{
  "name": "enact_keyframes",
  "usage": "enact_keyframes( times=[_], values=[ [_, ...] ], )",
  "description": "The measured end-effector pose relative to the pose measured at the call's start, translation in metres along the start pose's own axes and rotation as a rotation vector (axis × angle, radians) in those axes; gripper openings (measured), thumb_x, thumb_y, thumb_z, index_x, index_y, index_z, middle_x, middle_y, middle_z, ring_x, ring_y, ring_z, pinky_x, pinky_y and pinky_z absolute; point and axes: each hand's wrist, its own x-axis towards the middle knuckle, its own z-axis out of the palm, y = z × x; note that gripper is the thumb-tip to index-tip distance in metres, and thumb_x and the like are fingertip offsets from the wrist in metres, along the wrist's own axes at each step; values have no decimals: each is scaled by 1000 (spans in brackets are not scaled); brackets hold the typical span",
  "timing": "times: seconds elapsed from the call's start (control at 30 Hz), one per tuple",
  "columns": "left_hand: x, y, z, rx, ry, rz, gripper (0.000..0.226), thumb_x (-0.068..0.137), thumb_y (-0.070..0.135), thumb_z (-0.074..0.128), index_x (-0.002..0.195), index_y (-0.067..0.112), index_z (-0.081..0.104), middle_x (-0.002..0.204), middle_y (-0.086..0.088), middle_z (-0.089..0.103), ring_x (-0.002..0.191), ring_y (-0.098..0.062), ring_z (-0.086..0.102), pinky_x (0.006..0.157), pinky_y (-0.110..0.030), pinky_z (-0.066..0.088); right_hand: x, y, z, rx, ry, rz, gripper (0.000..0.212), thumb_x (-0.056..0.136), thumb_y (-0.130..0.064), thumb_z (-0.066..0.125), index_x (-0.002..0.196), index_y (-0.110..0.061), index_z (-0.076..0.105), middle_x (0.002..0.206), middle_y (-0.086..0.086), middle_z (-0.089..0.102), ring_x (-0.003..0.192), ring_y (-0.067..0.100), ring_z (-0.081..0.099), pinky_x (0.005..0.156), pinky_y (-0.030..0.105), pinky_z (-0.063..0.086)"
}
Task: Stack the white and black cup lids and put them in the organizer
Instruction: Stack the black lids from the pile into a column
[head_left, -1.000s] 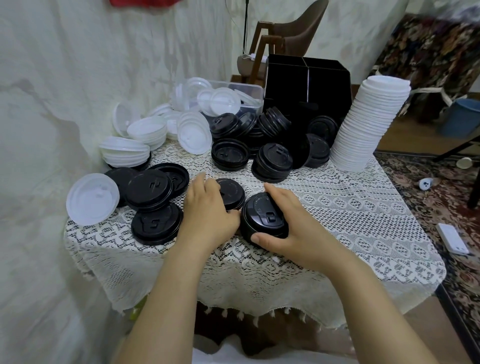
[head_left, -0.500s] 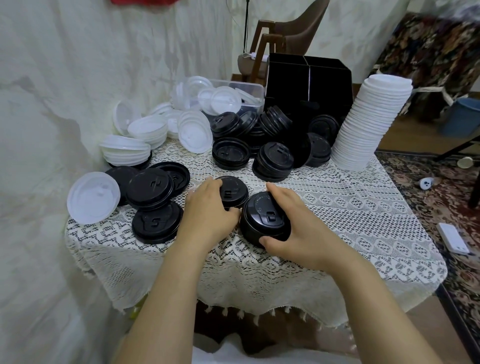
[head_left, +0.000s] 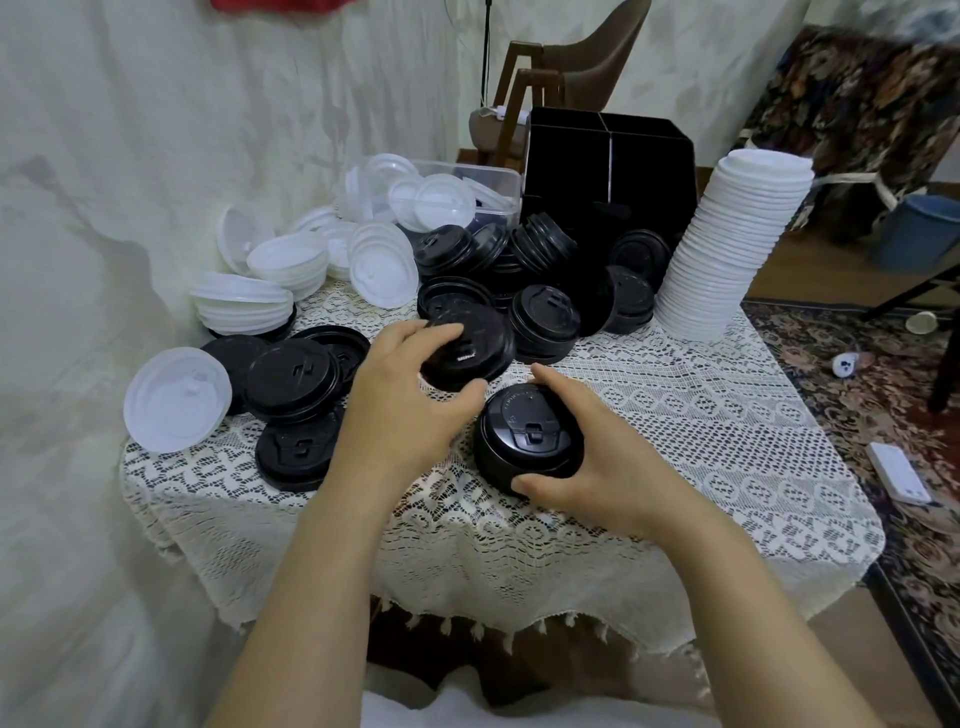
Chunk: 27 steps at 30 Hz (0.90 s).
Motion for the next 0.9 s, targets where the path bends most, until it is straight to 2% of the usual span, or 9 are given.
enact_keyframes(
  times=[0.07,0.13,0.2,0.37,0.43,0.63,0.8,0.9],
  values=[
    [-5,10,-4,-52,-60,61,48,76,26,77,122,29,64,123,13,49,111,5,46,99,-10,33,0,2,-1,43,11,0,97,72,-21,85,146,-42,26,127,-27,47,114,-12,49,95,8,41],
    [-11,16,-4,-33,-119,116,47,74,27,78,119,28,66,117,14,49,105,16,44,93,0,28,0,3,-2,93,16,-1,93,70,-16,86,138,-46,30,117,-29,53,103,-16,55,83,10,50],
    [-16,20,-4,1,-161,139,46,73,29,78,117,30,66,113,18,47,103,22,39,86,7,23,0,4,-2,134,21,7,96,69,-14,86,141,-43,29,115,-27,56,99,-13,59,79,17,55],
    [-23,24,-3,14,-246,134,45,71,30,79,114,31,65,104,21,44,105,12,42,81,6,25,2,9,0,183,8,1,110,66,-17,89,150,-33,20,125,-25,55,108,-10,57,83,15,52],
    [-24,23,-2,41,-279,123,45,72,32,79,115,32,64,105,19,44,102,10,44,80,5,28,2,10,0,195,9,7,108,67,-16,88,149,-33,20,118,-28,55,103,-14,57,77,11,50],
    [-27,24,1,86,-340,90,48,75,36,77,120,34,60,109,17,41,100,4,44,79,-1,34,2,11,-1,176,10,-3,95,68,-15,87,144,-30,32,114,-31,56,102,-17,56,80,4,43],
    [-27,25,3,92,-373,74,48,76,39,76,121,34,59,108,17,40,101,2,45,77,-3,34,3,14,-1,140,16,8,90,66,-19,87,138,-36,35,112,-30,55,103,-15,55,82,6,45],
    [-27,25,3,101,-399,78,49,75,38,78,120,33,60,109,16,40,102,0,45,79,-5,33,3,14,-1,106,-10,19,99,65,-17,88,144,-34,31,117,-27,55,105,-12,56,84,13,51]
  ],
)
